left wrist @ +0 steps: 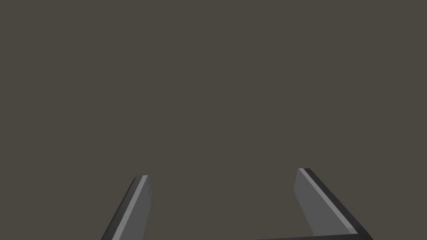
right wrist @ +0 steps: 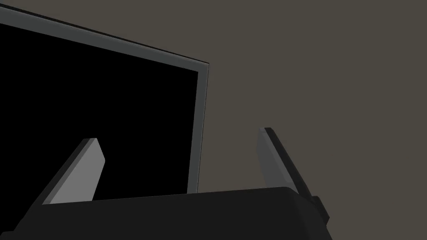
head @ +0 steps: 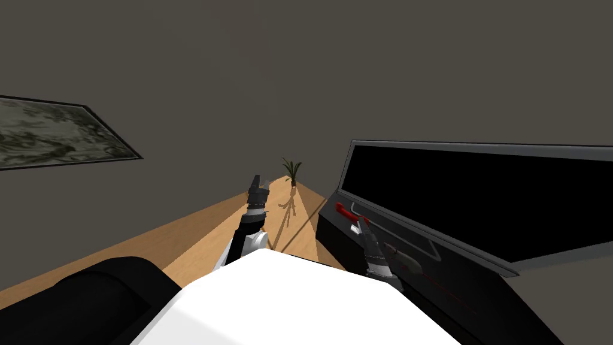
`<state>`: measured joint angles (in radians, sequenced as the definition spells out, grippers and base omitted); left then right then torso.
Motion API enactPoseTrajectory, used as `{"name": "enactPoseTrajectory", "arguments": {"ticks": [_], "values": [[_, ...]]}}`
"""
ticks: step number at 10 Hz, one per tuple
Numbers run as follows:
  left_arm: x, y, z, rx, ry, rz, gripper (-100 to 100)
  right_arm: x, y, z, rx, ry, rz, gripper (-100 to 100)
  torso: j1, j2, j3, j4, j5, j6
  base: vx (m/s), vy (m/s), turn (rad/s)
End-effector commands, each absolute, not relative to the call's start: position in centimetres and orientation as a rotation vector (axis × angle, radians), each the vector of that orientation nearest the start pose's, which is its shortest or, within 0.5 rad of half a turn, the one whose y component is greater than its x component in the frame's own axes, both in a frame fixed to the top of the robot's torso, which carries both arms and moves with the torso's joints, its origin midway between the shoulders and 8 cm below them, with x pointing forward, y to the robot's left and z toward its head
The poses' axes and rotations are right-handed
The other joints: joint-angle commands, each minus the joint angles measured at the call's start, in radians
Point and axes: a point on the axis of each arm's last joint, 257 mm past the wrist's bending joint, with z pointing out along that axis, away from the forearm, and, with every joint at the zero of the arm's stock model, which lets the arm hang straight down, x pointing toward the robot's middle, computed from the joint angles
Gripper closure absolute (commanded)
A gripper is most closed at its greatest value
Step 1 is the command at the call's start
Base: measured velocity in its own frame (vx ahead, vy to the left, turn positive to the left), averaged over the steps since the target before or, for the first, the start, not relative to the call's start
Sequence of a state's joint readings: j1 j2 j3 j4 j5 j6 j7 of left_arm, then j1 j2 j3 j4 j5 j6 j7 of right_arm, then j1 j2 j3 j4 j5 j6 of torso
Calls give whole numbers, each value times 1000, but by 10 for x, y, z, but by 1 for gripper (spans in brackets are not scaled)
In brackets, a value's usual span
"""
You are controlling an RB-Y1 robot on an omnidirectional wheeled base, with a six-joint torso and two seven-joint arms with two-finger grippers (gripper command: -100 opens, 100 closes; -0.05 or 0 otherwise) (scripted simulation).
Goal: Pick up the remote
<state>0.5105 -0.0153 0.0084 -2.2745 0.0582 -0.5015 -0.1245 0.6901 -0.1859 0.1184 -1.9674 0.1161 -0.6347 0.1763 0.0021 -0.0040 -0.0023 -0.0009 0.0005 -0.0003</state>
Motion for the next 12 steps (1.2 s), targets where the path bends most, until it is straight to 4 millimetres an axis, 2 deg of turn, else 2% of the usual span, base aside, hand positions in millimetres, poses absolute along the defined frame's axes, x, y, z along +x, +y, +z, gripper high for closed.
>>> {"name": "enactPoseTrajectory", "arguments": {"ticks": [1,2,3,5,6,7,8,9,10,11,12], "values": [[342,292,19,-669,604,-1207,0,324,-248,-195,651,1212,1036,-100,0,0,0,0,0,0,57,14,145],[342,292,19,-669,604,-1207,0,315,-246,-220,650,1282,1008,-100,-1,1,0,0,0,1,48,22,244],[342,292,19,-669,604,-1207,0,313,-247,-230,664,1299,1001,-100,-1,1,1,0,0,0,41,12,123],[342,292,19,-669,604,-1207,0,286,-243,-285,660,1454,940,-100,-1,1,0,0,0,0,73,15,349],[342,292,19,-669,604,-1207,0,282,-245,-297,676,1475,929,-100,-1,0,0,0,0,0,66,3,102],[342,292,19,-669,604,-1206,0,281,-246,-300,681,1482,925,-100,-1,0,0,0,0,1,23,3,-51],[342,292,19,-669,604,-1206,0,267,-243,-320,664,1549,900,-100,-1,2,1,0,0,1,28,10,241],[342,292,19,-669,604,-1207,0,261,-246,-333,681,1573,888,-100,-1,2,1,1,0,0,40,4,163],[342,292,19,-669,604,-1207,0,260,-246,-336,686,1580,884,-100,-1,2,1,0,0,1,23,2,5],[342,292,19,-669,604,-1207,0,242,-244,-359,669,1655,856,-100,-1,3,2,1,0,1,38,7,280],[342,292,19,-669,604,-1207,0,236,-247,-370,685,1678,843,-100,-2,2,1,1,0,0,45,-2,169]]}}
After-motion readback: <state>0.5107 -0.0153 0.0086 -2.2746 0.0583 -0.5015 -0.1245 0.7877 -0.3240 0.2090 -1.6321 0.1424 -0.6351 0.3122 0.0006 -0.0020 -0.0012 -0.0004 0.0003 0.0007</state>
